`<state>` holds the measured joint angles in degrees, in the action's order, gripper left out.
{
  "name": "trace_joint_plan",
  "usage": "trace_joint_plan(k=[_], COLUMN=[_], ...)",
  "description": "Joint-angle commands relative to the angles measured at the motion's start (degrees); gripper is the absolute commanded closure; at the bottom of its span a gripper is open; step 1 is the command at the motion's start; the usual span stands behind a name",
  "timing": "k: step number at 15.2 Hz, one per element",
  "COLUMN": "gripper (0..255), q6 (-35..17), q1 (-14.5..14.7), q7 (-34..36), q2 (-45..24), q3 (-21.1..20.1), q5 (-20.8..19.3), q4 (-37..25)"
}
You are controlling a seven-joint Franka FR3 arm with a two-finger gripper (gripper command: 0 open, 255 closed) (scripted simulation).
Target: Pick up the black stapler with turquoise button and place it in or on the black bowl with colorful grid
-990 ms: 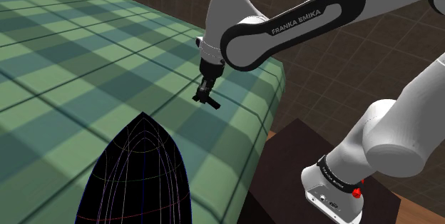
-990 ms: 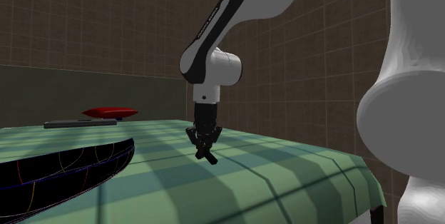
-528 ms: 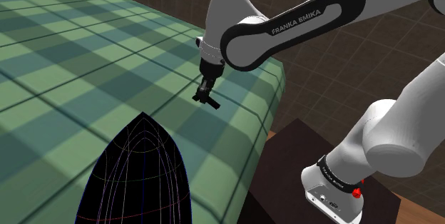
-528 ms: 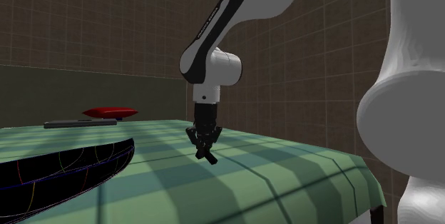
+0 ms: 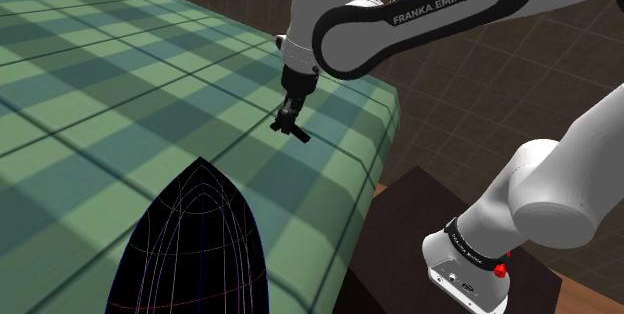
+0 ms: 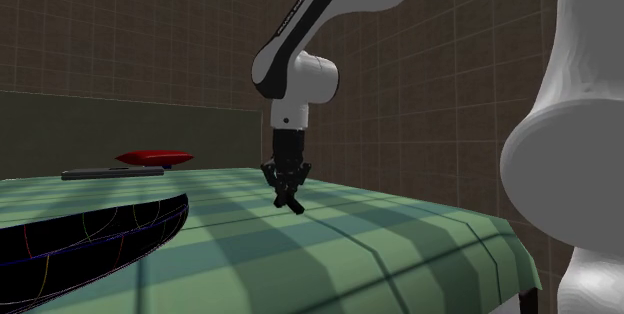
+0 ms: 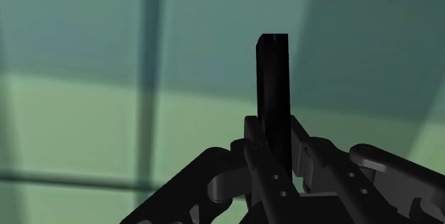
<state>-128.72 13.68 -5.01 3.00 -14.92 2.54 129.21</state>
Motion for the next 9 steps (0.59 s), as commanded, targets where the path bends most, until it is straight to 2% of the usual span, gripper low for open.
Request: trace_joint_plan(k=[1, 9], gripper=[255, 255], q6=[1.69, 7.89], q1=[0.03, -0.02], q7=[-0.10, -0.46], q2=[1.04, 3.63], q3=[0.02, 0.26], q5=[0.28, 0.84], q4=[-0.65, -4.32])
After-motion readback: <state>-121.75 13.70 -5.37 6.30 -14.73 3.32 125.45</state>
